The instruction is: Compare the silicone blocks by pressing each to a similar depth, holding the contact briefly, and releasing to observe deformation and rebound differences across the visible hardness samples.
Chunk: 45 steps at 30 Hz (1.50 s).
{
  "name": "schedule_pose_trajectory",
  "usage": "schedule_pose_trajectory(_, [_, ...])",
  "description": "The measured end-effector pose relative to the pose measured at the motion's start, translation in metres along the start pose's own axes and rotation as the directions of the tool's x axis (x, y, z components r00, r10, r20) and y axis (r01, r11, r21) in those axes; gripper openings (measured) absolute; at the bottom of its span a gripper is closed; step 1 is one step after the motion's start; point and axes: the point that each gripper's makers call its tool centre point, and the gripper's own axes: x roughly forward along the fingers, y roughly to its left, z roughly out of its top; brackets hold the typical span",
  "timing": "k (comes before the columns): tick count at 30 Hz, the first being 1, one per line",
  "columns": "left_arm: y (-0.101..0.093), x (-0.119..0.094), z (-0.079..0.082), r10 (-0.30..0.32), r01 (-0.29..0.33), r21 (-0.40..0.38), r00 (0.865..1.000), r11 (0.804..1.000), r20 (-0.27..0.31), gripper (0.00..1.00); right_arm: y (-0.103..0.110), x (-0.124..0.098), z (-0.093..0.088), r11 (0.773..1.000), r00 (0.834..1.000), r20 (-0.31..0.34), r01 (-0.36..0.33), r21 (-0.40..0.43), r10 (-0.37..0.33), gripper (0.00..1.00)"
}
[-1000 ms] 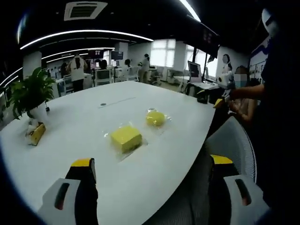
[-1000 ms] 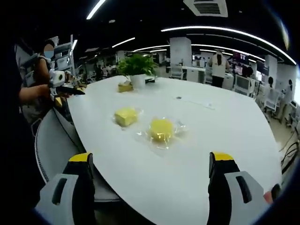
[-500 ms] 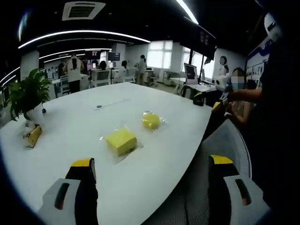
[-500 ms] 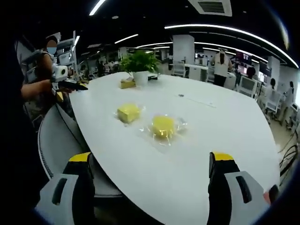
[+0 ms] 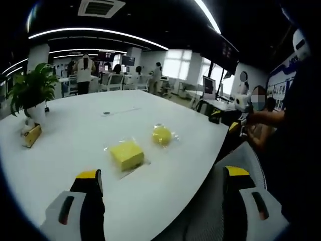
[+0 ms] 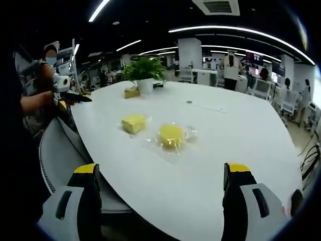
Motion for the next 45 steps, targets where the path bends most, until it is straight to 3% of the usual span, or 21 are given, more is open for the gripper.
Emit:
schedule_pose_trajectory(8, [-0.003,0.048,0.007,-0.051,0.049,-0.037,0.998,0.998,-0.048,0.99,0.006,0.004,-0.005,0.999,1.000,-0.005,-0.024,0.024,0.024,0.94])
schedule_pose_trajectory(17, [0.002,0.124,0.034,-0.127,0.115,-0.149,0.989,0.982,-0.079,0.92,0.004,0.000,-0.004,0.999,1.000,-0.006,-0.025,0.035,0.025,0.92])
schedule_pose_trajectory(19, [0.005,0.136,0.036,-0.127,0.104,-0.202,0.986,0.974,-0.104,0.90,0.001,-0.001,-0.006,0.999,1.000,-0.008,-0.018,0.037,0.018,0.92])
schedule_pose_trajectory(24, [0.016,0.173,0.047,-0.133,0.103,-0.256,0.986,0.961,-0.101,0.87,-0.006,-0.009,-0.010,0.997,1.000,-0.007,0.008,0.075,-0.007,0.90])
schedule_pose_trajectory(29, [0.024,0.205,0.053,-0.146,0.104,-0.354,0.985,0.929,-0.093,0.82,-0.012,-0.014,-0.014,0.995,1.000,-0.015,0.026,0.097,-0.024,0.89])
schedule_pose_trajectory(32, [0.028,0.223,0.051,-0.142,0.095,-0.377,0.985,0.922,-0.100,0.77,-0.019,-0.019,-0.016,0.993,0.999,-0.012,0.051,0.109,-0.050,0.88])
schedule_pose_trajectory(33, [0.027,0.230,0.047,-0.148,0.086,-0.408,0.982,0.909,-0.121,0.78,-0.020,-0.020,-0.016,0.992,0.998,-0.009,0.055,0.116,-0.055,0.88])
schedule_pose_trajectory(36, [0.030,0.249,0.039,-0.143,0.062,-0.427,0.977,0.902,-0.160,0.83,-0.024,-0.023,-0.017,0.990,0.998,-0.011,0.063,0.122,-0.063,0.87])
schedule_pose_trajectory(40, [0.036,0.271,0.032,-0.130,0.034,-0.438,0.973,0.898,-0.190,0.77,-0.029,-0.025,-0.021,0.989,0.997,-0.028,0.076,0.123,-0.073,0.86])
schedule_pose_trajectory(45, [0.036,0.292,0.024,-0.139,0.027,-0.475,0.969,0.880,-0.204,0.71,-0.037,-0.029,-0.024,0.986,0.996,-0.029,0.091,0.143,-0.087,0.85])
